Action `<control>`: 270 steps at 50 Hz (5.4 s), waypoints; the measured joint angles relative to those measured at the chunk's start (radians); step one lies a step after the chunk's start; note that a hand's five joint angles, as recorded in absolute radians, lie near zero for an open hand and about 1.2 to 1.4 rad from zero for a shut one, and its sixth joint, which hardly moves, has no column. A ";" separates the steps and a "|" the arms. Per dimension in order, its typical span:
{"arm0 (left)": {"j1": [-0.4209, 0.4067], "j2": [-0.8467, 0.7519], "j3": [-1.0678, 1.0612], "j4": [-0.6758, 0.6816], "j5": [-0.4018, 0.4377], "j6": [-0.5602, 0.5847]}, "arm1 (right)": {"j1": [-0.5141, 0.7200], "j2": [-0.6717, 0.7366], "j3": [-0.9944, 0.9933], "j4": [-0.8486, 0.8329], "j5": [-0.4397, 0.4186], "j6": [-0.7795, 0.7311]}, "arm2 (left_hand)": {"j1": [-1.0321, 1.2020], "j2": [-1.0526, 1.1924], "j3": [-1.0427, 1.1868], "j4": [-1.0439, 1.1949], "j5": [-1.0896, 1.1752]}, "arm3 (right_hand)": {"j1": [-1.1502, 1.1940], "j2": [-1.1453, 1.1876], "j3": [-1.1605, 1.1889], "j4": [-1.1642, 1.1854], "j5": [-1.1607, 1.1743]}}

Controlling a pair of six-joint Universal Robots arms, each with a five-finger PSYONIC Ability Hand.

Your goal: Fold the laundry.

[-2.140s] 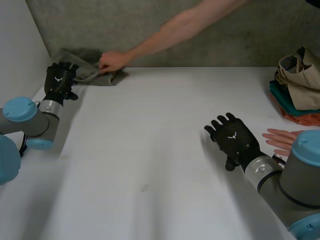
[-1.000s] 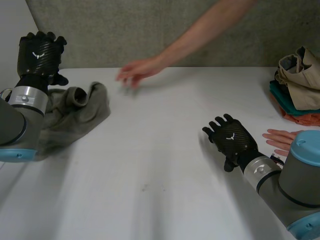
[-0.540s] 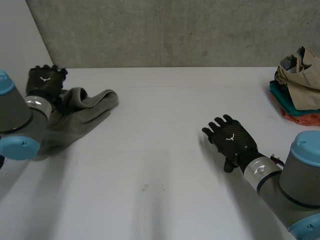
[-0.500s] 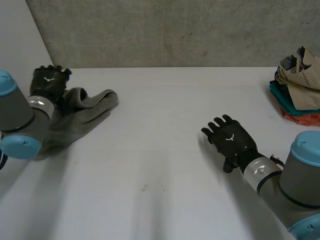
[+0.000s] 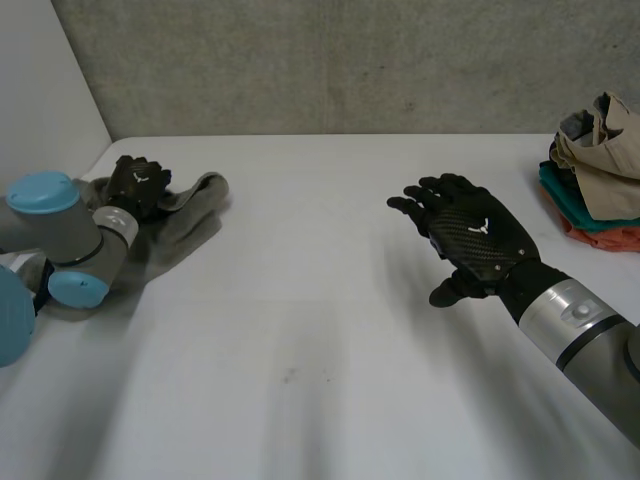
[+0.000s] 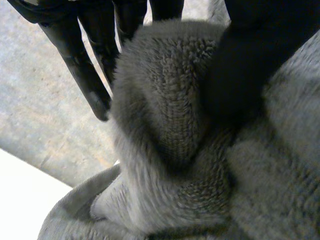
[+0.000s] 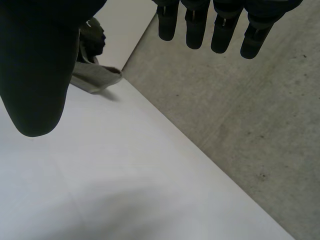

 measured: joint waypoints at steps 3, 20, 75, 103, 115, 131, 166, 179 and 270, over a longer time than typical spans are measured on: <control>-0.002 0.000 0.006 0.001 -0.023 0.000 | -0.001 -0.002 -0.005 -0.002 0.009 -0.002 | 0.067 0.136 0.132 0.137 0.106 | 0.000 0.000 0.000 0.000 0.000; -0.229 0.594 -0.477 -0.057 -0.079 -0.209 | -0.058 0.001 -0.223 0.275 0.279 -0.008 | 0.067 0.145 0.143 0.144 0.106 | 0.000 0.000 0.000 0.000 0.000; -0.183 0.851 -0.987 -0.178 0.030 -0.205 | 0.381 0.220 -0.344 0.434 0.479 -0.022 | -0.792 -0.768 -0.776 -0.773 -0.761 | 0.000 0.000 0.000 0.000 0.000; -0.622 0.483 -0.588 -0.248 -0.414 -0.136 | 0.136 0.075 -0.095 0.420 0.457 -0.065 | 0.021 0.100 0.099 0.095 0.065 | 0.000 0.000 0.000 0.000 0.000; -0.621 0.765 -0.559 -0.139 -0.413 -0.146 | 0.026 0.013 -0.106 0.427 0.461 0.072 | 0.021 0.146 0.139 0.143 0.076 | 0.000 0.000 0.000 0.000 0.000; -0.591 0.933 -0.421 -0.094 -0.413 -0.133 | 0.192 0.136 -0.247 0.437 0.271 0.721 | 0.020 0.148 0.144 0.148 0.076 | 0.000 0.000 0.000 0.000 0.000; -0.602 1.115 -0.452 -0.093 -0.448 -0.146 | 0.231 0.225 -0.561 0.270 0.486 0.493 | 0.020 0.149 0.148 0.148 0.075 | 0.895 0.964 0.973 0.978 0.941; -0.459 1.085 -0.764 -0.090 -0.445 -0.342 | 0.157 0.023 -0.539 0.414 0.402 0.034 | 0.020 0.150 0.148 0.148 0.075 | 0.895 0.964 0.973 0.982 0.946; -0.258 0.900 -0.762 -0.268 -0.147 -0.037 | 0.134 0.419 -0.772 0.692 0.142 -0.662 | 0.073 0.148 0.147 0.144 0.112 | 0.890 0.965 0.970 0.981 0.926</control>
